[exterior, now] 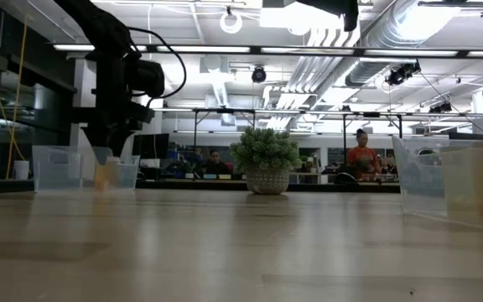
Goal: Pick and place medicine bottles into bin by pill shape (circle, oval)
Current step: Put the orange capsule bottle into the left transparent bin, then return to Home Position
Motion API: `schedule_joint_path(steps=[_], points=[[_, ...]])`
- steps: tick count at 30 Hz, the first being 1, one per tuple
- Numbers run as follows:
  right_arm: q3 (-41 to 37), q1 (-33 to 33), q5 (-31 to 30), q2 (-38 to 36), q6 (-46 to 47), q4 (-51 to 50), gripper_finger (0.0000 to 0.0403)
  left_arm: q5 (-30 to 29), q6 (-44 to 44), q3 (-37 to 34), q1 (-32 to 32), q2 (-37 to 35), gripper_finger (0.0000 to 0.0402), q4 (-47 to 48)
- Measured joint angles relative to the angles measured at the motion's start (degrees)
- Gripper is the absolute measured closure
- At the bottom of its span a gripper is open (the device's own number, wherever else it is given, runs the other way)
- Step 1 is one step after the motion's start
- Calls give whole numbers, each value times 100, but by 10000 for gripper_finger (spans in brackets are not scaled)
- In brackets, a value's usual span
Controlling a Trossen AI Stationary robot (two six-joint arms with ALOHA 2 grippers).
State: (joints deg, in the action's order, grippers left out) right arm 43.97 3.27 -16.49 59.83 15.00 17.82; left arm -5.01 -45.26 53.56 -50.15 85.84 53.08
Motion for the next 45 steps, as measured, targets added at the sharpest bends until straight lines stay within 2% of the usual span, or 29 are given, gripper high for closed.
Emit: schedule_joint_path(steps=[7, 12, 20, 25, 28, 31, 35, 40, 45], points=[[0, 0, 2, 0, -2, -8, 151, -279, 298, -24, 2, 27, 149, -7], [0, 0, 9, 0, -2, -86, 151, -358, 415, 232, 1, 26, 109, 190], [0, 0, 15, 0, -70, -132, 151, -56, 845, 1511, 7, -10, 95, 1003], [0, 0, 15, 0, -157, -128, 151, 621, 1761, 2375, 54, -478, 97, 825], [0, 0, 13, 0, -225, -119, 151, 1200, 2687, 2512, 203, -1034, 98, 20], [0, 0, -80, 0, -355, -64, 151, 1769, 3600, 2300, 526, -1733, 102, -1232], [0, -2, -296, 0, -482, -24, 151, 1885, 4500, 1536, 1355, -2630, 118, -3100], [0, -2, -291, 0, -629, 33, 151, 1037, 5260, 62, 2696, -3426, 142, -5080], [0, -2, -291, 0, -650, 49, 151, -211, 5409, -1230, 3960, -3668, 167, -6624]])
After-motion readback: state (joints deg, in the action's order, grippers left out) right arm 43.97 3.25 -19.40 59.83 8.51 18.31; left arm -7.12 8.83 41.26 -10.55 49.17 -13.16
